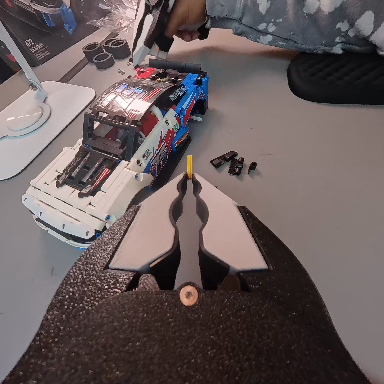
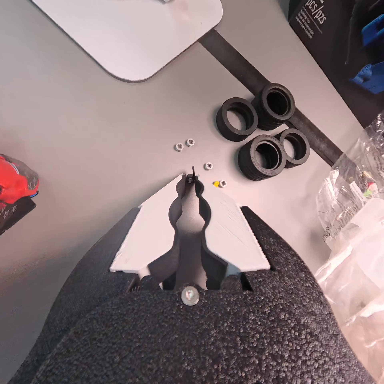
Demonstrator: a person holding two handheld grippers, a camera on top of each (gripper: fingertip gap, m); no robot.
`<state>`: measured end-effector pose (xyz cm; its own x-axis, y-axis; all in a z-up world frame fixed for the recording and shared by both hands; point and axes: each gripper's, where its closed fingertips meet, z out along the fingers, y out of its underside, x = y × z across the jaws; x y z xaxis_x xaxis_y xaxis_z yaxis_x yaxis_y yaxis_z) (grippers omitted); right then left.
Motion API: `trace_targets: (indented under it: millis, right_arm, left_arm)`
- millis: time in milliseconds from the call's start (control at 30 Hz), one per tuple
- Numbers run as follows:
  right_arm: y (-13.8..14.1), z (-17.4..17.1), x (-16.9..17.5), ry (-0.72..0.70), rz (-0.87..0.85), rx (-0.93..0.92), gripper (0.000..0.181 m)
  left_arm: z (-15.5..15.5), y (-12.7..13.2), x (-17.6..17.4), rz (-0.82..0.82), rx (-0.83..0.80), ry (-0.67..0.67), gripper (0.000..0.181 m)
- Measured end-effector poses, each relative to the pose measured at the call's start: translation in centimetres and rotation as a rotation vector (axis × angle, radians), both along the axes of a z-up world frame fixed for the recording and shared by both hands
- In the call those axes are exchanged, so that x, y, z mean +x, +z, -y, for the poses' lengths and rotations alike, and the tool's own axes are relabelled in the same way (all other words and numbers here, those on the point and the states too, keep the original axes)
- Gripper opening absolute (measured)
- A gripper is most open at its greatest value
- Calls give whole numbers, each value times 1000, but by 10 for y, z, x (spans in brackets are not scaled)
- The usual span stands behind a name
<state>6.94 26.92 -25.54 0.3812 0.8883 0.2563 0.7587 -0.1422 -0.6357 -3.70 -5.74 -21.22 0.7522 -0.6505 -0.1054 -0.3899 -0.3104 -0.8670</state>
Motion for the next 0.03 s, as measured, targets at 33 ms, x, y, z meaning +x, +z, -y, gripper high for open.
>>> trace_targets:
  millis: [33]
  right_arm:
    - [0,-2,-2,-4,9,-6,7]
  left_arm:
    - [0,-1,0,3,0,-2,4]
